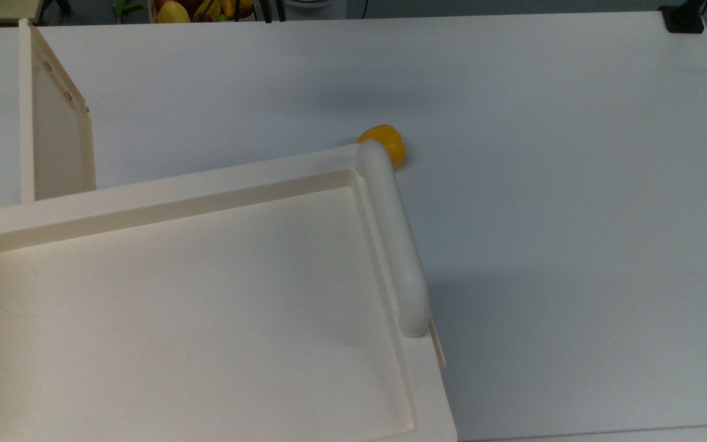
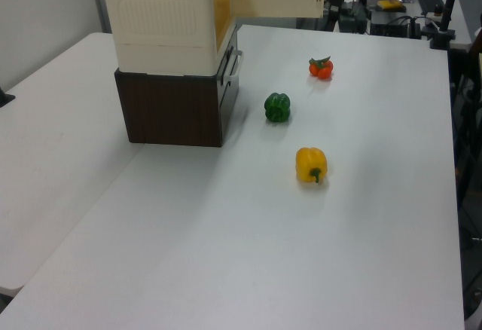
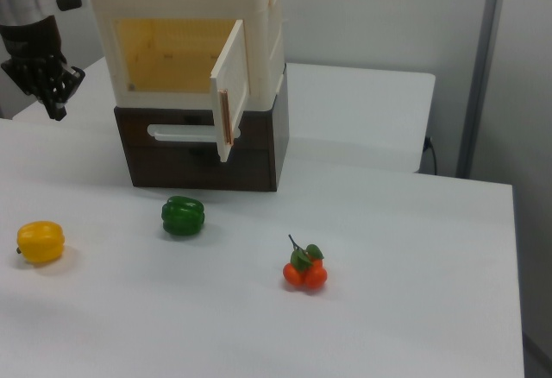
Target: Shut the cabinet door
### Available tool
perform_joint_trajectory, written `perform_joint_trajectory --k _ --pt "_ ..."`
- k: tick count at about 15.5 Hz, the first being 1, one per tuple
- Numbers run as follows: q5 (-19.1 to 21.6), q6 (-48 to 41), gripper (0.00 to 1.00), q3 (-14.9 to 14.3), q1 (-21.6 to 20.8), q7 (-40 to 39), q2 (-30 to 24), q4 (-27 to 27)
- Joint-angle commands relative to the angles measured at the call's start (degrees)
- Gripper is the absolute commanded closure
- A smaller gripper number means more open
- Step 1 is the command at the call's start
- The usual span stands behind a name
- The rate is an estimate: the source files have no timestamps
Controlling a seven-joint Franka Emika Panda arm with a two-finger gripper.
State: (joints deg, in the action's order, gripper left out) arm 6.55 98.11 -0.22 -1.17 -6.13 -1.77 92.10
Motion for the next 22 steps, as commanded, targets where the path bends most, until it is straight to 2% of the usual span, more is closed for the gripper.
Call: perform_joint_trajectory --k 1,3,5,10,13,16,19,22 --pt "1.53 -4.32 1.00 -2.50 1.61 -1.60 -1.83 0.53" --pt "1.53 -7.48 1.00 -5.66 1.61 -2.82 -2.36 0.53" --pt "1.53 -10.12 1.00 -9.52 2.13 -8.34 -2.54 0.53" --pt "2.84 -5.59 1.00 -20.07 2.93 -20.74 -1.84 0.53" --pt "11.87 5.03 1.00 -25.96 3.10 -21.46 -0.17 0.80" --pt "21.10 15.15 1.00 -29.31 3.19 -21.11 2.99 0.71" --pt "32.96 22.45 1.00 -30.72 4.16 -21.20 5.37 0.71" --pt "42.99 26.50 1.00 -30.81 4.60 -21.20 7.56 0.71"
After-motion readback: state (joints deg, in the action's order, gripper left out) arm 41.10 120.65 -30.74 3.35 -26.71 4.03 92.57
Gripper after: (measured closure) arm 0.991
